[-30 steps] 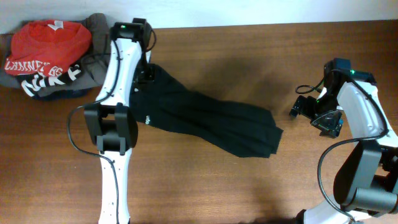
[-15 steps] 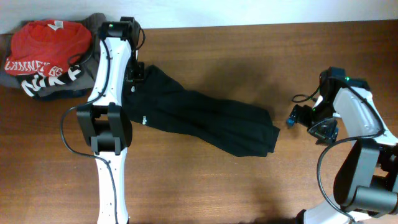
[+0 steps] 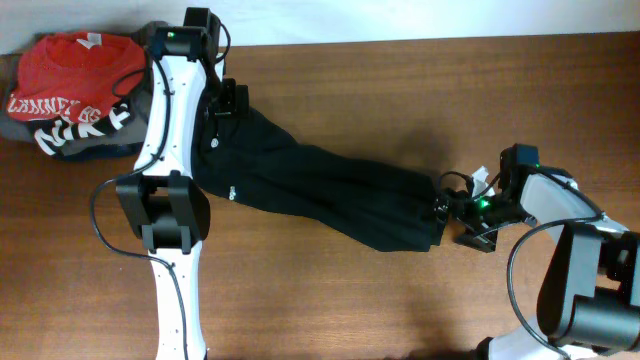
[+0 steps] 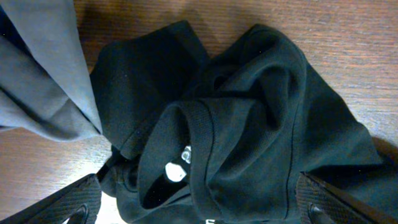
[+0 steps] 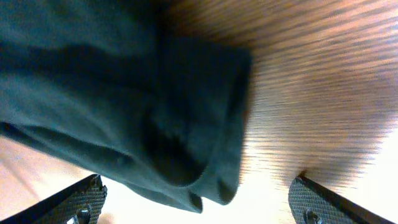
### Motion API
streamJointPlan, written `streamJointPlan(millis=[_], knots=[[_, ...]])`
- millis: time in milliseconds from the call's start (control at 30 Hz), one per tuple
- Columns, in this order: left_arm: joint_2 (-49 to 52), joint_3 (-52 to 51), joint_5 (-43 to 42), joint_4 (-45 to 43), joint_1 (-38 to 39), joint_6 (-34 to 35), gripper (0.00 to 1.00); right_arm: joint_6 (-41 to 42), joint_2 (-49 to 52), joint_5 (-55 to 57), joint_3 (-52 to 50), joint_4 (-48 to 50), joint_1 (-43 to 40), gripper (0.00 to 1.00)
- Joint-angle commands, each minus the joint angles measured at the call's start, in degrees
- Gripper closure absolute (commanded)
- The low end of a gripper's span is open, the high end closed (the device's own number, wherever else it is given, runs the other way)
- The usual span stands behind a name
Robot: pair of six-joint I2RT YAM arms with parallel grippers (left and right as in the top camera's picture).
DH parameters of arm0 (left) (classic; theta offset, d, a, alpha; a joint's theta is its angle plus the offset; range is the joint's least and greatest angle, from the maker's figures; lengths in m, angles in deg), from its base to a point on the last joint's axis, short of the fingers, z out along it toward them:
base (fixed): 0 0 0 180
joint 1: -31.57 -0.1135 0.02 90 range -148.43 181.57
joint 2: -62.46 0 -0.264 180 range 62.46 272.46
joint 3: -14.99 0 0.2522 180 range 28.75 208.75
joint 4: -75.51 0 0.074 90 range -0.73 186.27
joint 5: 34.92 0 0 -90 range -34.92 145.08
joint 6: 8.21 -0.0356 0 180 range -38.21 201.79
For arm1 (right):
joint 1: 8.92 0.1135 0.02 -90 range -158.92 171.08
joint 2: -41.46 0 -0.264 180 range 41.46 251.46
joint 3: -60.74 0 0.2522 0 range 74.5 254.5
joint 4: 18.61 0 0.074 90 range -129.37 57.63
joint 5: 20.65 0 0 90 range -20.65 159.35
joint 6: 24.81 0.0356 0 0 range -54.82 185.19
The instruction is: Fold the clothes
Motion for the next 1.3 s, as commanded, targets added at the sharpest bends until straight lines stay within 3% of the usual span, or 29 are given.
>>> streamJointPlan(millis=[0, 567, 767, 933, 1000, 1067, 1100, 1267], knots=[[-1.9, 0.68, -0.83, -0.61, 0.02, 0.11, 0.01, -0.9, 0.22, -3.17, -3.04, 3.37, -0.04, 0.01], [-1.9, 0.68, -0.81, -0.7, 0.0, 0.11, 0.01, 4.15, 3.45, -5.66, -4.63, 12.46, 4.42, 0.0], [-1.9, 0.68, -0.81, -0.7, 0.02, 0.09, 0.01, 6.71, 4.04, -5.01, -4.63, 12.87, 5.31, 0.28], [-1.9, 0.68, -0.81, -0.7, 0.0, 0.09, 0.01, 6.69, 4.04, -4.98, -4.63, 13.25, 5.33, 0.29], [-1.9, 0.68, -0.81, -0.68, 0.0, 0.11, 0.01, 6.73, 4.04, -5.01, -4.63, 13.97, 5.64, 0.5], [-1.9, 0.68, -0.81, -0.68, 0.0, 0.11, 0.01, 8.66, 4.04, -4.28, -4.63, 14.12, 5.68, 0.85], [-1.9, 0.68, -0.81, -0.7, 0.02, 0.11, 0.01, 9.29, 4.04, -3.67, -4.63, 14.12, 5.68, 0.93], [-1.9, 0.68, -0.79, -0.68, 0.0, 0.09, 0.01, 11.65, 4.04, -0.94, -4.61, 14.1, 5.4, 0.96]])
